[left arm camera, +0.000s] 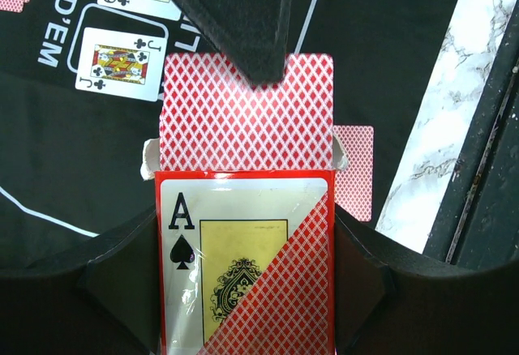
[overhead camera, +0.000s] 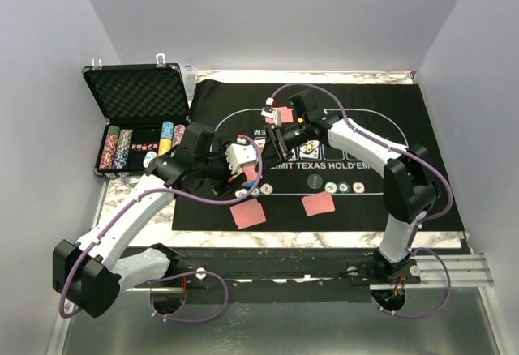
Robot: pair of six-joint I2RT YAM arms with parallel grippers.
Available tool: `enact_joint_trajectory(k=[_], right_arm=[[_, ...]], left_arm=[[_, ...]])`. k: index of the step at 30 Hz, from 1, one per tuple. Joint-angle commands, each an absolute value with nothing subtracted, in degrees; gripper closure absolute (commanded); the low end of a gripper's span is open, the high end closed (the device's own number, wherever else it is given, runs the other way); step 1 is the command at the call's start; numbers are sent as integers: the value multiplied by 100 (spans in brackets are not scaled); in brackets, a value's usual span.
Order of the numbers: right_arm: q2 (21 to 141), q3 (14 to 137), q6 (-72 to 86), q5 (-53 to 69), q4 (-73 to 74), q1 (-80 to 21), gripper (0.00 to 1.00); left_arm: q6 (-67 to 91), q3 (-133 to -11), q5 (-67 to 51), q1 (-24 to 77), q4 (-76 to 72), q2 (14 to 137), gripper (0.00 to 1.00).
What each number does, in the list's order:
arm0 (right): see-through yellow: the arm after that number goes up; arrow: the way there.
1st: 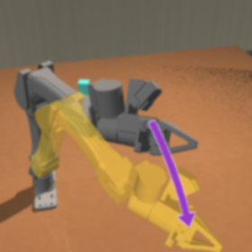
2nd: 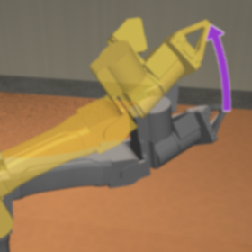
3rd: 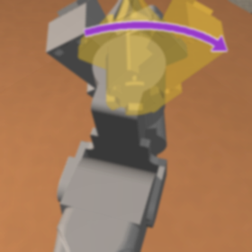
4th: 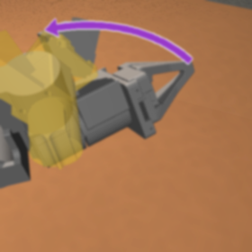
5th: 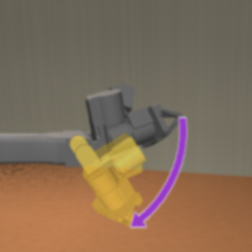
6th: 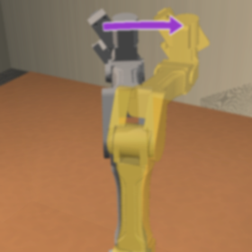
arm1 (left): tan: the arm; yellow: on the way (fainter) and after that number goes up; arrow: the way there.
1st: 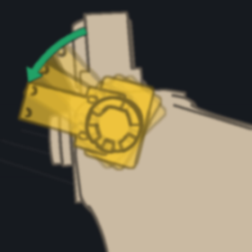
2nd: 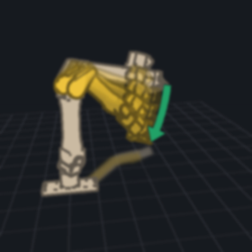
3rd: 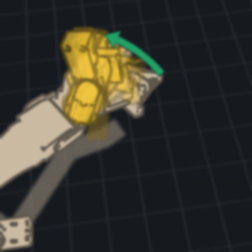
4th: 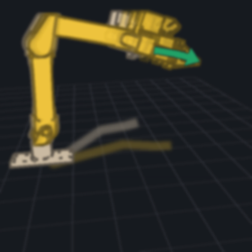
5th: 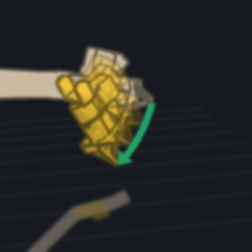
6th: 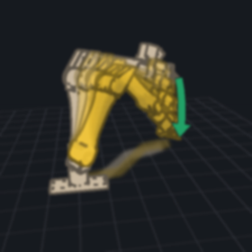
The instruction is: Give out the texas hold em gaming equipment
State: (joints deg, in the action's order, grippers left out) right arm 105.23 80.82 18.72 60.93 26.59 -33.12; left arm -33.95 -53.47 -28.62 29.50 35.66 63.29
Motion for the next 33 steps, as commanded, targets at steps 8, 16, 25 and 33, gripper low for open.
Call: enact_joint_trajectory(k=[8,16,25,33], right_arm=[[10099,7980,2149,6212,2274,-3432,28],[10242,7770,2552,5903,1929,-3621,47],[10174,7735,2444,5889,2197,-3312,67],[10122,7763,2413,6005,2270,-3165,76]], left_arm=[[-3412,-5394,-2932,2971,3295,6208,100],[-3182,-5472,-2884,2971,3233,6240,100],[-3173,-5305,-2840,2962,3207,6133,100],[-3206,-5287,-2839,2962,3208,6124,100]])
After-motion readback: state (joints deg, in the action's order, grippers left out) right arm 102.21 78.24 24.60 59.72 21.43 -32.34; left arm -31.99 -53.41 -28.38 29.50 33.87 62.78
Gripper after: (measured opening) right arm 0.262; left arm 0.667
